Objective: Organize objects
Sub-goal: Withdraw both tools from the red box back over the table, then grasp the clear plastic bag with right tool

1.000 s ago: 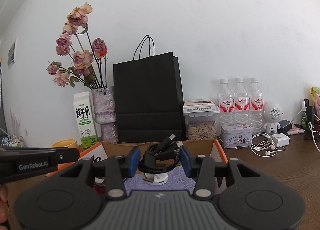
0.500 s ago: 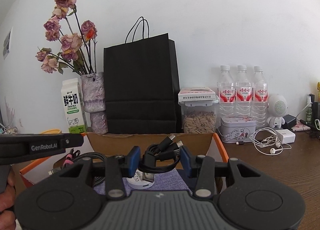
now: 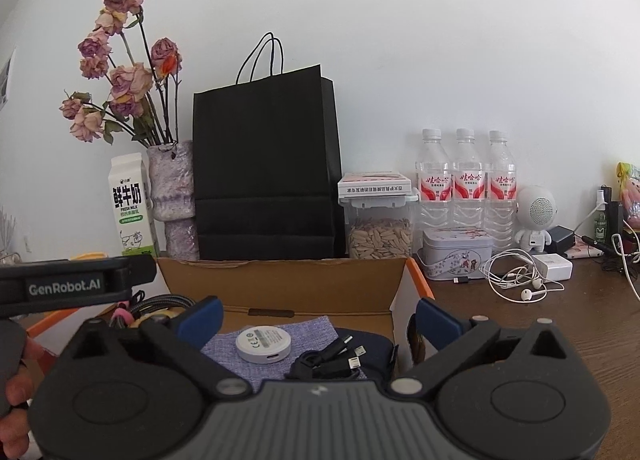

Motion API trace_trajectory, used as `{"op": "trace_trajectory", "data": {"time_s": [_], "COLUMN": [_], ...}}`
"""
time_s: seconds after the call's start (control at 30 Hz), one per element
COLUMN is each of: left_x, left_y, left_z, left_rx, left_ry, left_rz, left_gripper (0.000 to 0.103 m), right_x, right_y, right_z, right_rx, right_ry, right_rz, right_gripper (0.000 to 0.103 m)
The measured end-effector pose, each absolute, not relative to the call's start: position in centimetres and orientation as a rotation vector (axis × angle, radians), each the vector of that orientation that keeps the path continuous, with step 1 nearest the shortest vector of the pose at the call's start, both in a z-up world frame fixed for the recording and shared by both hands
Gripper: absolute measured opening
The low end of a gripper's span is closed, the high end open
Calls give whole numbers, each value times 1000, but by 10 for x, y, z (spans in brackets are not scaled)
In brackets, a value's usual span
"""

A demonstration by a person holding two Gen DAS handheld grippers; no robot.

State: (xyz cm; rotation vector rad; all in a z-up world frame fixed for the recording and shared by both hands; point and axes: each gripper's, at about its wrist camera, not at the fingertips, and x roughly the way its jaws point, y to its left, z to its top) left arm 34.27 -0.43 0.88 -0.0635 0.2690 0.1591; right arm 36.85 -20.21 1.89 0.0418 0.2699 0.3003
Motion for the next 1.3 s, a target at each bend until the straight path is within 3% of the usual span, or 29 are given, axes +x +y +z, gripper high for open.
{"op": "trace_trajectory", "data": {"time_s": [0.6, 1.3], "left_x": [292, 200], "left_y": [7, 28], "left_z": [5, -20], "left_rx": [-54, -96], "left_ry": [220, 325], "left_rz": [158, 147], "left_gripper": [103, 103], "right_x": [336, 234], "right_y": [-214, -224], "right_z": [23, 11], "right_rx": [41, -3], "right_ry": [259, 279], "right_rz": [317, 363], "right_gripper": [103, 103]}}
